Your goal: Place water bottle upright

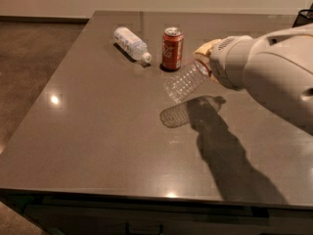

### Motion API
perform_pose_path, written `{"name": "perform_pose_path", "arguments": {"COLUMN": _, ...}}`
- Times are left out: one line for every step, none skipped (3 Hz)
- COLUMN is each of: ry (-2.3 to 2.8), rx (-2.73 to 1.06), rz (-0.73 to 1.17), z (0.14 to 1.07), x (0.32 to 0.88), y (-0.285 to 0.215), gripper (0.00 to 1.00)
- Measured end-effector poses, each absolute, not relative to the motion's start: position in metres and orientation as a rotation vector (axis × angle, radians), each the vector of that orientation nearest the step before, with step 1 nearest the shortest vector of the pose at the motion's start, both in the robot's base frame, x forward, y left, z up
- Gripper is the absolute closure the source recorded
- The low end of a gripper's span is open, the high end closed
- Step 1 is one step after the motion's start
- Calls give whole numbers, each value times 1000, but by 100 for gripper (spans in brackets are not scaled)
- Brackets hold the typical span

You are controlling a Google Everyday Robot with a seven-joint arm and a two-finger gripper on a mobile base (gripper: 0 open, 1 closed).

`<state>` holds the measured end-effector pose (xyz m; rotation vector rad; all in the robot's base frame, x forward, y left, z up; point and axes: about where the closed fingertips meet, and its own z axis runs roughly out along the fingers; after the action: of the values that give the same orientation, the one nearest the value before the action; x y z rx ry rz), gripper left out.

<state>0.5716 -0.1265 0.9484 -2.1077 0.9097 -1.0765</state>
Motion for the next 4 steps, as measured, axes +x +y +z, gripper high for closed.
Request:
{"name": "perform_pose_path", "arguments": {"ry": 819, "rx": -2054, "rz": -1230, "z": 969, "x": 563, "y": -129, "gripper": 100}}
{"name": "perform_pose_path", "arguments": {"ry": 772, "rx": -2044, "rz": -1303, "z": 973, "x": 563, "y": -132, "gripper": 100}}
{"name": "perform_pose_path", "arguments": {"ry": 764, "rx": -2042, "rz": -1316, "z": 974, "x": 563, "y": -133, "gripper": 100}}
{"name": "perform_pose_path", "arguments": {"ry": 715, "rx": -2048, "rz": -1344, "z": 973, "x": 567, "y": -135, "gripper": 100}}
